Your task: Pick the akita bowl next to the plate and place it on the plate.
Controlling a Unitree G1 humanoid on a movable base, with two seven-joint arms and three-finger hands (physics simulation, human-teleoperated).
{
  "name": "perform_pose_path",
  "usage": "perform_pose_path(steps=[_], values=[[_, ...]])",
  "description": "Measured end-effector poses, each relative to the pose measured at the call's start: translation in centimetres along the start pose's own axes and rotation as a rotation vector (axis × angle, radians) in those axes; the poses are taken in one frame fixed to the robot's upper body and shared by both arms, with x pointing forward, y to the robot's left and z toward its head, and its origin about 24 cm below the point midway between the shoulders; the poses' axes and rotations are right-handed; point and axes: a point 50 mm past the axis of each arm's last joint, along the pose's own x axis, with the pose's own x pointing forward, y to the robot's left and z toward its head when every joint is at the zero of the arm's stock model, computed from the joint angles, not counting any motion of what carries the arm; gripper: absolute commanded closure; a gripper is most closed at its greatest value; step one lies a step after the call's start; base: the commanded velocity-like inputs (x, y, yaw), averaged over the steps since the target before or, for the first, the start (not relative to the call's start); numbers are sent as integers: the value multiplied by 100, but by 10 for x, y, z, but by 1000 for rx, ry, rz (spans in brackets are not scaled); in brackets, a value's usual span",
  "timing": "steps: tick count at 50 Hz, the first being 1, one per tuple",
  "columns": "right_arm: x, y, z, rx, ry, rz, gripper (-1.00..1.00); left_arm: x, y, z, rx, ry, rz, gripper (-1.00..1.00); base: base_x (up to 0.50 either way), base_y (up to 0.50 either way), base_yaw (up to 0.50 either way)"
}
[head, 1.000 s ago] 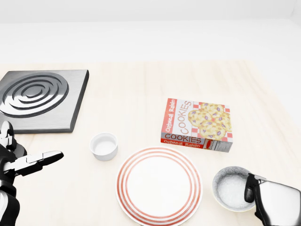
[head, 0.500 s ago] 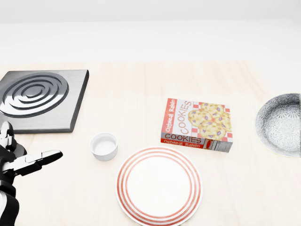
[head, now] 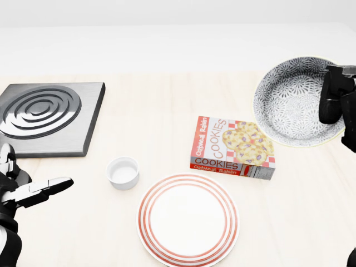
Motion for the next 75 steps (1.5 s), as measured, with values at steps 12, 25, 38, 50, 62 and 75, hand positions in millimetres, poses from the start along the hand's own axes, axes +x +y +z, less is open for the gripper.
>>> perform_pose_path(steps=[12, 25, 38, 50, 62, 75], values=[[-3, 15, 46, 165, -112, 120, 100, 1, 0, -2, -1, 1, 0, -100, 0, 0, 0], [-16, 42, 75, 321, -173, 227, 100, 2, 0, -3, -2, 1, 0, -100, 0, 0, 0], [-33, 76, 78, 457, -149, 320, 100, 2, 0, -4, -2, 1, 0, -100, 0, 0, 0], [-48, 102, 74, 535, -97, 380, 100, 2, 0, -4, -2, 1, 0, -100, 0, 0, 0], [-57, 118, 74, 616, -55, 431, 100, 2, 0, -3, -2, 0, -1, -100, 0, 0, 0], [-67, 129, 81, 711, -45, 515, 100, 1, 0, -2, 0, -1, -1, -100, 0, 0, 0]])
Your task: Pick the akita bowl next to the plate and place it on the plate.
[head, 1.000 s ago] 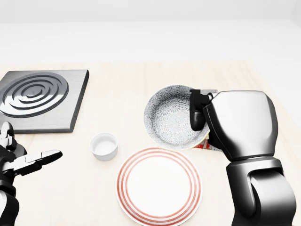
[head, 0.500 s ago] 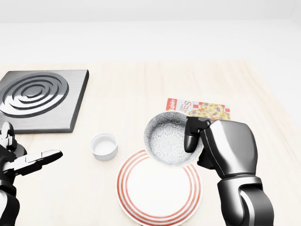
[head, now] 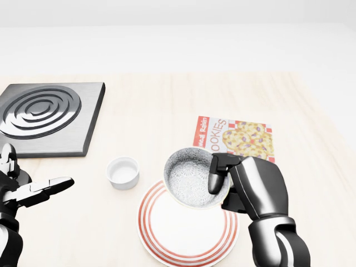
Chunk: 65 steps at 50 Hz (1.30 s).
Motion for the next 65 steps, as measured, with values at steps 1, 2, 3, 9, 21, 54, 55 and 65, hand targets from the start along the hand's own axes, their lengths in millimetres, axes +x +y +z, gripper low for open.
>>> perform_pose_path(steps=[1, 2, 3, 9, 21, 54, 55, 65], values=[[0, 1, -1, 9, 2, 9, 100, 0, 0, 0, 0, 0, 0, -100, 0, 0, 0], [0, 3, -1, 17, 4, 19, 100, 0, 0, 0, 0, 0, 0, -100, 0, 0, 0], [0, 4, -1, 24, 6, 28, 100, 0, 0, 0, 0, 0, 0, -100, 0, 0, 0], [-1, 9, -2, 59, 9, 78, 100, 0, 0, 0, 1, -1, 0, -100, 0, 0, 0], [-2, 14, -8, 55, 23, 130, 100, -1, 0, 0, 1, -1, -1, -100, 0, 0, 0], [1, 25, -27, -14, 94, 189, 100, -1, 0, 1, -1, -1, -1, -100, 0, 0, 0], [1, 27, -28, -14, 97, 195, 100, -1, 0, 1, -1, -1, -1, -100, 0, 0, 0], [-3, 40, -31, -22, 118, 241, 100, 0, 0, 0, -2, -1, -1, -100, 0, 0, 0]])
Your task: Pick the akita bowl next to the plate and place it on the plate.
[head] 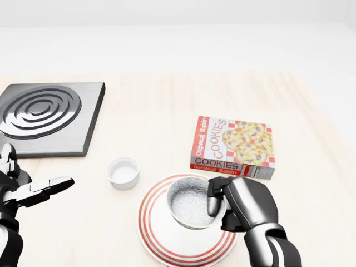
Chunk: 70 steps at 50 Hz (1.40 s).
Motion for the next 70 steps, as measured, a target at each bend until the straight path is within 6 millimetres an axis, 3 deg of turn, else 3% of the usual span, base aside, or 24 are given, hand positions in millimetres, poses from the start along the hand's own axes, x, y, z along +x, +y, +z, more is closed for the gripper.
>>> perform_pose_path(steps=[28, 70], values=[[9, 4, 5, 19, -15, 42, 100, 0, 0, 0, -1, -1, -1, -100, 0, 0, 0], [19, 13, -7, -34, 40, 27, 100, 0, 0, 0, -3, 0, 1, -100, 0, 0, 0]])
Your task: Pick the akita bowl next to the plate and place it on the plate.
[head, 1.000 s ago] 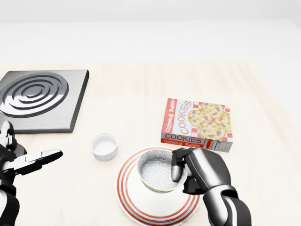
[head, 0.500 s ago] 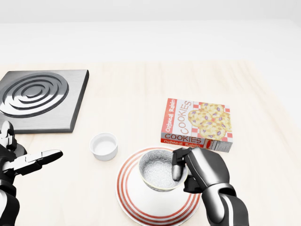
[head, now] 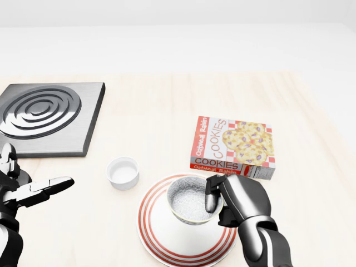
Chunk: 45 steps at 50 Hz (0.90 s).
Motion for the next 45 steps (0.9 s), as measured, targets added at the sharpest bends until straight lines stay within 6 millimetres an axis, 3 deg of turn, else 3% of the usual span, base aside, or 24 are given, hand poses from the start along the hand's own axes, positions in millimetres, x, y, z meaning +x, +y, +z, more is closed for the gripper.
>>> perform_pose_path(steps=[45], values=[[4, 14, -1, -31, 15, 24, 100, 0, 0, 0, -3, 0, -1, -100, 0, 0, 0]])
